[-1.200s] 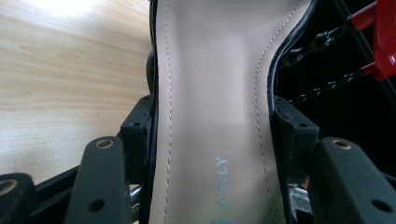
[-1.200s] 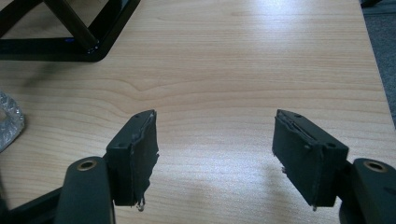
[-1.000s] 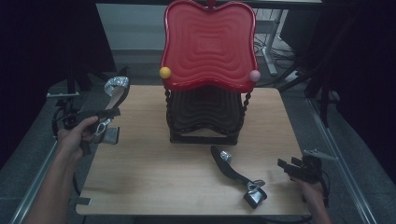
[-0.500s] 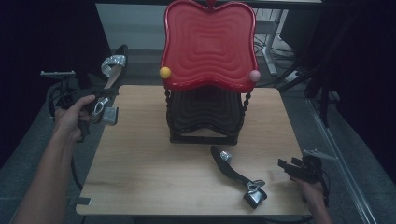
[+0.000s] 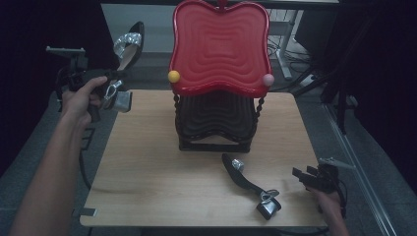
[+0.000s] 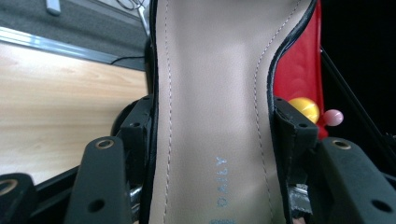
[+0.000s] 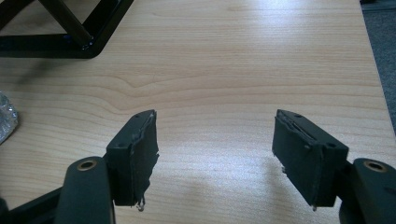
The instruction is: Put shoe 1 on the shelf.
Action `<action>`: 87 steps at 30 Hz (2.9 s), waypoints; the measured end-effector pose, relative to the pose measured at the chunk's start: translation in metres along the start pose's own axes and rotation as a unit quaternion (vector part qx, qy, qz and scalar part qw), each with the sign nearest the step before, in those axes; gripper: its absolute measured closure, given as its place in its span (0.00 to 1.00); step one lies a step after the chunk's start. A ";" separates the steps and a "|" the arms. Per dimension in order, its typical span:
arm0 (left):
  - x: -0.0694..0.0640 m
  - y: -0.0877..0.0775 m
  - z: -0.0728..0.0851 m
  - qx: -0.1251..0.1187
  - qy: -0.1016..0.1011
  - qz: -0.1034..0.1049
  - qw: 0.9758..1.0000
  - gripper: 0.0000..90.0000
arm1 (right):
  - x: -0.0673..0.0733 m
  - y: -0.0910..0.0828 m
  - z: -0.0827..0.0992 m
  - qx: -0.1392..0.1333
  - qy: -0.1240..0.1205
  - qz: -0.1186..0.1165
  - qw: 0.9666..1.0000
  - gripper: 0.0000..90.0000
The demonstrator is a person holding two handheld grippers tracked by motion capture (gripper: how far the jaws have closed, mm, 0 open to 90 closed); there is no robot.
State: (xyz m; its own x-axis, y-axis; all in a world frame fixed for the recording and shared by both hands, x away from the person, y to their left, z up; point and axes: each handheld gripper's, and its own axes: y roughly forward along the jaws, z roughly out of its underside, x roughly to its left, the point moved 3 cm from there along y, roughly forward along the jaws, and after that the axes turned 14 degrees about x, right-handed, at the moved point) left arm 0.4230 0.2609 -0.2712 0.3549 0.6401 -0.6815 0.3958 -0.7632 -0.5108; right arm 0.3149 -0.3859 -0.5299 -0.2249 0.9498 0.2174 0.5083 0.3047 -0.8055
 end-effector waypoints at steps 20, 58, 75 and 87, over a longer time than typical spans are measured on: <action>-0.058 0.010 -0.056 -0.003 0.023 -0.009 1.000 0.48 | -0.004 0.002 0.000 0.007 0.004 0.003 1.000 0.35; -0.151 0.113 -0.079 -0.005 0.037 -0.081 0.996 0.47 | -0.004 0.003 0.000 0.006 0.010 -0.001 1.000 0.35; -0.140 0.147 -0.069 -0.014 0.042 -0.180 0.983 0.35 | -0.006 0.004 0.000 0.006 0.009 -0.001 1.000 0.34; -0.138 0.149 -0.077 0.003 0.046 -0.151 0.987 0.14 | -0.006 0.004 -0.001 0.007 0.007 -0.002 1.000 0.34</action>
State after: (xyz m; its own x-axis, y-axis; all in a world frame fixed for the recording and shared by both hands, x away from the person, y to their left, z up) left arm 0.4981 0.0662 -0.2132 0.2973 0.8438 -0.4468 0.4904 -0.5365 -0.6868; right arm 0.3188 -0.3900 -0.5341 -0.2158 0.9493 0.2288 0.4962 0.3084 -0.8116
